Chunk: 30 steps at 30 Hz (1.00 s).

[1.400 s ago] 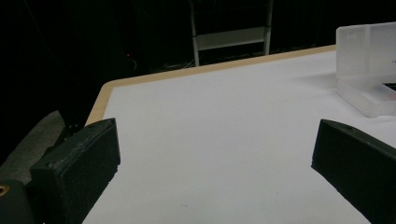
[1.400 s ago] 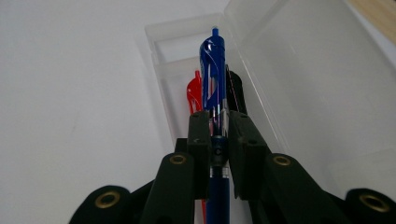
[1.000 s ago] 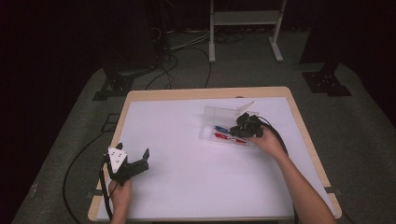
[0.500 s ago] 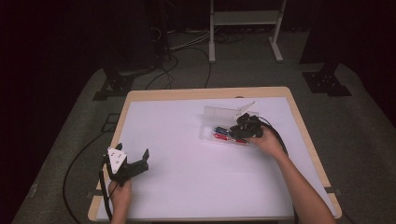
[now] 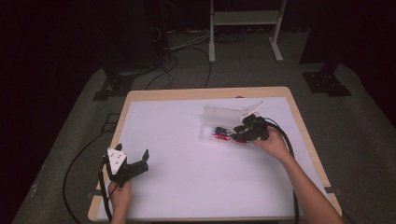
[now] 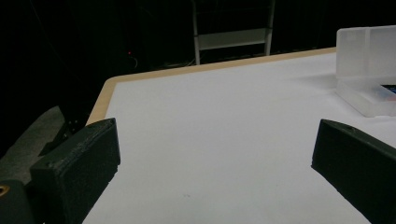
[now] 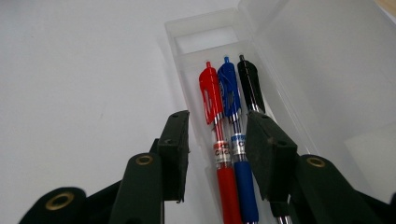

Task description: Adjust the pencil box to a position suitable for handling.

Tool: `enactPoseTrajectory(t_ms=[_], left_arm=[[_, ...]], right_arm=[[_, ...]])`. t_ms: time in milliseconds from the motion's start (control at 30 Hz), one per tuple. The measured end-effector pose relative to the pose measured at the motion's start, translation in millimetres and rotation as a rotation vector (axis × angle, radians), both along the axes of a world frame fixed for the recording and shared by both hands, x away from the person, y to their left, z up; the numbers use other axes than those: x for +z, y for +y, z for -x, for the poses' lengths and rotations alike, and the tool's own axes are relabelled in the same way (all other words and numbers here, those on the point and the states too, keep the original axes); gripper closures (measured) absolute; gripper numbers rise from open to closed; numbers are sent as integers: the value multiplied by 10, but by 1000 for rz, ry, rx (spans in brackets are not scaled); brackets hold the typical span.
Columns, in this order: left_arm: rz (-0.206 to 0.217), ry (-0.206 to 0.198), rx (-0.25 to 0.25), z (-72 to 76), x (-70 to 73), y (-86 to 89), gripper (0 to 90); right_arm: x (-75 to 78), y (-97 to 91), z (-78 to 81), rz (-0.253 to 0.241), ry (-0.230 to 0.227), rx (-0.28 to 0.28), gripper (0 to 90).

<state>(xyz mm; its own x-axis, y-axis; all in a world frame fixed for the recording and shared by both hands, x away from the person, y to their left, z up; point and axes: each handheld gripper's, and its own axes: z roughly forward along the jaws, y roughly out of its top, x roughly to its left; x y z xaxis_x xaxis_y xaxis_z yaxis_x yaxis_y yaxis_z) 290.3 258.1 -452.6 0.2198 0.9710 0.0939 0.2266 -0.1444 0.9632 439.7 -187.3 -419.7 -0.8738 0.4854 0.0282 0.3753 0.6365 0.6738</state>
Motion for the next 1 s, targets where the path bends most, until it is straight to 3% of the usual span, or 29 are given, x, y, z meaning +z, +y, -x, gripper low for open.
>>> enactPoseTrajectory(t_ms=[400, 1000], left_arm=[[4, 1, 0, 4, 0, 8, 3], [-7, 5, -2, -2, -6, -11, 3]], right_arm=[[63, -204, 164, -51, 13, -12, 461], [34, -501, 467, -97, 20, -47, 386]])
